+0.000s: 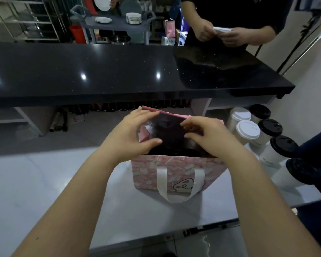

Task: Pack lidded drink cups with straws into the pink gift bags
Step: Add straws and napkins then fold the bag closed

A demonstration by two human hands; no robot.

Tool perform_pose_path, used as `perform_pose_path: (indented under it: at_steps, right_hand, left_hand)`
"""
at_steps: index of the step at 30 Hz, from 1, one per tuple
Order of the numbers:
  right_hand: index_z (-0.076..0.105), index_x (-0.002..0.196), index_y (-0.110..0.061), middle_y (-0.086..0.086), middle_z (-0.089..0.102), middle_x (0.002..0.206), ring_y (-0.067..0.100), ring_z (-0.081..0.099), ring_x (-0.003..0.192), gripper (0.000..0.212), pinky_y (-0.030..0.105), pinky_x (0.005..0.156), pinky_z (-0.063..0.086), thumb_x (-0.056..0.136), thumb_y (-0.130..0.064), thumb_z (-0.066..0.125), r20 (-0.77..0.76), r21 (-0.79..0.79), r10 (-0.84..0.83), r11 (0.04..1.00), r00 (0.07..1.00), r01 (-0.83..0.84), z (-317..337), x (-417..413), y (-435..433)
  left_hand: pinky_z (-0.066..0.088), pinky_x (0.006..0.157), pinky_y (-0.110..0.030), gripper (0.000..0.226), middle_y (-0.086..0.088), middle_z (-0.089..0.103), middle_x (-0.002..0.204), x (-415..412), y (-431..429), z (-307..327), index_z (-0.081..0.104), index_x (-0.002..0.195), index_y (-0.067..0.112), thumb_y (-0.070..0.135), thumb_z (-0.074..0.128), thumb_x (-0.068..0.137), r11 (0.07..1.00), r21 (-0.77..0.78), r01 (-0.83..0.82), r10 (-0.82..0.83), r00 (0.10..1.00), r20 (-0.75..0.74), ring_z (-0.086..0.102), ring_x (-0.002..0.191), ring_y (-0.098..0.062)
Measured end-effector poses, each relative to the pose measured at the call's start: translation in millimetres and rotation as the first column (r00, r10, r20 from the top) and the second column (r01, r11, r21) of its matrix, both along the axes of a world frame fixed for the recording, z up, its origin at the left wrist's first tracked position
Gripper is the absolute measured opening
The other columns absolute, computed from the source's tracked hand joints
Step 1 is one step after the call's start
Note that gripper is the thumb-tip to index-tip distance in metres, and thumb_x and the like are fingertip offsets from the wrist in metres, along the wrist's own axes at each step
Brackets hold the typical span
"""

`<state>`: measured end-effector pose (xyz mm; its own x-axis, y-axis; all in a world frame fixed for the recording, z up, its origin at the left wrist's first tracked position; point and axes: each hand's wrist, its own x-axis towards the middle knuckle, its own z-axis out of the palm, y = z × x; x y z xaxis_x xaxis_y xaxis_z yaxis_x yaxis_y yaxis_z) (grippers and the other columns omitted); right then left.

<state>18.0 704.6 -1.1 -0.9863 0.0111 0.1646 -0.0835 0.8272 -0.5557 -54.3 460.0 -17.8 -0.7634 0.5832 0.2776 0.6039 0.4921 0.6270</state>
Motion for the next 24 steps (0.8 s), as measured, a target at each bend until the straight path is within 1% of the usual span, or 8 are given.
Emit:
perform_pose_path:
  at_steps: [2,5,8,10,14,18,21,24]
  right_hand:
    - [0.070,0.104,-0.030,-0.018,0.069,0.096,-0.001,0.064,0.091,0.029,0.013,0.083,0.048,0.085,-0.010,0.071,-0.154,-0.179,-0.054,0.983,0.987,0.026,-1.5,16.8,11.9]
    - [0.070,0.098,-0.035,-0.016,0.070,0.096,0.007,0.066,0.091,0.029,0.014,0.081,0.050,0.082,-0.012,0.075,-0.279,-0.410,-0.227,0.907,0.933,0.098,-16.4,41.6,35.5]
    - [0.070,0.102,-0.036,-0.006,0.071,0.102,0.019,0.066,0.099,0.031,0.029,0.090,0.053,0.075,-0.021,0.077,-0.194,-0.650,-0.294,0.753,0.936,0.102,-40.4,60.4,59.4]
    - [0.070,0.105,-0.032,-0.004,0.071,0.105,0.019,0.065,0.102,0.035,0.038,0.091,0.051,0.071,-0.024,0.077,-0.080,-0.763,-0.200,0.643,0.976,0.069,-56.7,71.1,72.4]
    - [0.066,0.116,-0.022,0.009,0.065,0.124,0.026,0.060,0.116,0.074,0.042,0.094,0.052,0.054,-0.057,0.086,-0.010,-0.835,0.019,0.550,1.000,-0.019,-79.1,81.0,76.4]
    - [0.051,0.137,-0.018,0.004,0.051,0.144,0.028,0.049,0.130,0.096,0.043,0.102,0.046,0.056,-0.055,0.087,0.012,-0.888,0.244,0.448,0.970,-0.101,-81.0,77.7,67.4]
    - [0.046,0.142,-0.029,0.003,0.057,0.137,0.025,0.055,0.125,0.089,0.034,0.094,0.052,0.064,-0.032,0.089,0.073,-0.859,0.285,0.506,0.956,-0.085,-84.3,72.0,54.1]
    - [0.054,0.135,-0.033,0.001,0.066,0.125,0.017,0.062,0.116,0.060,0.028,0.088,0.055,0.080,-0.024,0.076,0.055,-0.862,0.218,0.503,0.974,-0.064,-88.5,64.3,27.0]
  left_hand:
    - [0.039,0.110,-0.035,0.052,0.021,0.056,0.128,4.3,-0.4,-4.3,0.058,0.130,0.034,0.037,0.076,0.080,0.983,0.168,-0.068,0.080,0.995,-0.062,0.045,0.129,-0.002]
    - [0.048,0.098,-0.034,0.034,0.017,0.068,0.113,14.0,-7.4,-13.8,0.069,0.112,0.035,0.037,0.078,0.079,0.879,0.443,-0.179,0.153,0.984,0.092,0.060,0.113,-0.005]
    - [0.055,0.089,-0.033,0.039,0.013,0.070,0.109,23.2,-22.5,-27.9,0.070,0.103,0.041,0.054,0.079,0.067,0.810,0.526,-0.258,0.103,0.947,0.305,0.066,0.105,-0.009]
    - [0.057,0.086,-0.036,0.044,0.010,0.070,0.108,29.9,-31.2,-39.3,0.070,0.101,0.041,0.052,0.082,0.061,0.838,0.485,-0.250,0.052,0.921,0.386,0.067,0.102,-0.012]
    - [0.053,0.083,-0.024,0.047,0.011,0.071,0.100,45.1,-29.8,-56.6,0.070,0.099,0.035,0.052,0.086,0.058,0.876,0.401,-0.270,0.140,0.936,0.323,0.067,0.097,-0.009]
    - [0.052,0.077,-0.014,0.031,0.010,0.073,0.092,55.8,-22.2,-61.7,0.073,0.089,0.033,0.045,0.083,0.064,0.809,0.481,-0.338,0.221,0.933,0.284,0.068,0.091,-0.010]
    - [0.052,0.077,-0.018,0.019,0.006,0.073,0.092,63.3,-24.5,-65.1,0.074,0.084,0.028,0.036,0.083,0.069,0.774,0.521,-0.358,0.270,0.933,0.239,0.069,0.092,-0.015]
    - [0.054,0.077,-0.020,0.016,0.003,0.073,0.091,72.5,-36.4,-66.3,0.075,0.084,0.029,0.036,0.082,0.072,0.713,0.565,-0.416,0.340,0.909,0.240,0.069,0.091,-0.017]
